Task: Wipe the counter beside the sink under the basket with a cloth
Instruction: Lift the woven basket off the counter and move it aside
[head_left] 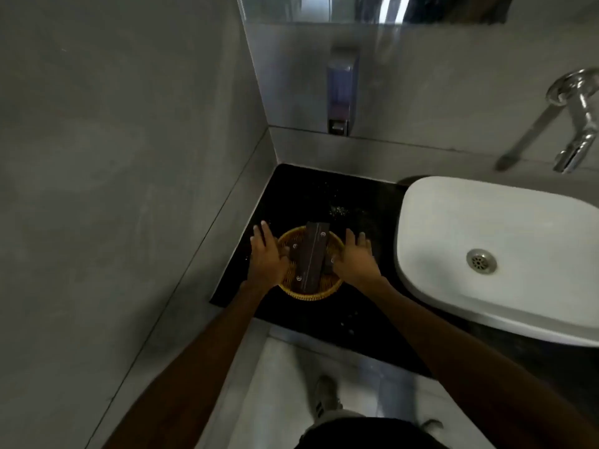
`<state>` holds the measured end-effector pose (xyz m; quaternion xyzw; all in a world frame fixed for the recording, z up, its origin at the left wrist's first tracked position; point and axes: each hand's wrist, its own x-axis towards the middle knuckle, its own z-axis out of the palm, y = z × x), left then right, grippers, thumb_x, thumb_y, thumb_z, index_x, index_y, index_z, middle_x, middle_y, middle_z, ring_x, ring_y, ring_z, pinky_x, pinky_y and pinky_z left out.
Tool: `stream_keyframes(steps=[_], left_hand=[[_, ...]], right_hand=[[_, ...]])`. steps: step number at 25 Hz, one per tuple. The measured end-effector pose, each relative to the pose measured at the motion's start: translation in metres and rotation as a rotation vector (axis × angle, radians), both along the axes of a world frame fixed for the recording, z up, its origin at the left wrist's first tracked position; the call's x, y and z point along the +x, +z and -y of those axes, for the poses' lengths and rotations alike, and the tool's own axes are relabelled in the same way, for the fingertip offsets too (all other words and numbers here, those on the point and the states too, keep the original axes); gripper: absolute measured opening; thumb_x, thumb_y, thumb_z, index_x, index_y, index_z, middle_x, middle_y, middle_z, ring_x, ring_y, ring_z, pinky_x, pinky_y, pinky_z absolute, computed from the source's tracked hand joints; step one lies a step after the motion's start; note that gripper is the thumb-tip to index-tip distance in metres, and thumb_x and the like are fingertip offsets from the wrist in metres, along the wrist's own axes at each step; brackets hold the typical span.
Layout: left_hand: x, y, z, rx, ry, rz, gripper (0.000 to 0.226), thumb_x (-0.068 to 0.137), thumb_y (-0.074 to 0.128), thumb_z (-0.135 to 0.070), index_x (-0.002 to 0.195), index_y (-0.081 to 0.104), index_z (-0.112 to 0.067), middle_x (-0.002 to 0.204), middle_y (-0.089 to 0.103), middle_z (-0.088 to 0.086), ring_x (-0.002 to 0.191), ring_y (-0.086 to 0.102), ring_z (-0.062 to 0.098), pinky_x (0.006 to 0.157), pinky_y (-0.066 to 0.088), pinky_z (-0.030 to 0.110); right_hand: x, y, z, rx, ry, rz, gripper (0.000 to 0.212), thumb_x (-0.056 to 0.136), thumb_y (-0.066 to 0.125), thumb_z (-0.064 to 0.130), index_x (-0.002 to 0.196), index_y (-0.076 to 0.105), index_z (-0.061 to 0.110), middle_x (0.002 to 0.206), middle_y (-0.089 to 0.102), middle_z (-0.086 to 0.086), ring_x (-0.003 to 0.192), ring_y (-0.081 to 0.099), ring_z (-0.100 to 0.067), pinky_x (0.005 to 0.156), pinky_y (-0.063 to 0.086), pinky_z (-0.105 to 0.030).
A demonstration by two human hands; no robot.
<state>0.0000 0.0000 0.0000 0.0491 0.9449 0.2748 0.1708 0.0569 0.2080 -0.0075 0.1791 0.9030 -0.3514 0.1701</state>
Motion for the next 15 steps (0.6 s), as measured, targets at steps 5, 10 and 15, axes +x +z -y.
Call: stream_keyframes(steps=[5, 10, 15], left_hand=[[-0.006, -0.027, 0.004, 0.065, 0.025, 0.045, 0.039, 0.104, 0.051, -0.013, 0.140, 0.048, 0.001, 0.133, 0.063, 0.024, 0.122, 0.064, 0.041, 0.110, 0.048, 0.053], [0.038, -0.019, 0.000, 0.121, 0.187, -0.083, 0.022, 0.087, 0.056, 0.004, 0.104, 0.060, -0.009, 0.093, 0.069, 0.012, 0.084, 0.066, 0.030, 0.082, 0.057, 0.049], [0.174, -0.020, -0.022, 0.186, 0.253, 0.065, 0.031, 0.080, 0.063, 0.001, 0.094, 0.053, -0.025, 0.079, 0.060, -0.007, 0.072, 0.061, 0.014, 0.062, 0.045, 0.028]], right_hand=[[-0.005, -0.015, 0.010, -0.110, -0.247, 0.072, 0.048, 0.090, 0.071, 0.027, 0.128, 0.050, 0.009, 0.125, 0.061, -0.017, 0.117, 0.062, -0.040, 0.099, 0.056, -0.056], [0.030, 0.000, 0.005, -0.048, -0.232, -0.042, 0.034, 0.087, 0.066, 0.015, 0.118, 0.054, 0.007, 0.099, 0.064, -0.011, 0.088, 0.065, -0.032, 0.069, 0.054, -0.036], [0.157, -0.005, -0.045, 0.049, -0.179, -0.146, 0.022, 0.083, 0.054, 0.009, 0.102, 0.050, 0.018, 0.064, 0.052, 0.009, 0.054, 0.050, -0.012, 0.060, 0.043, -0.027]])
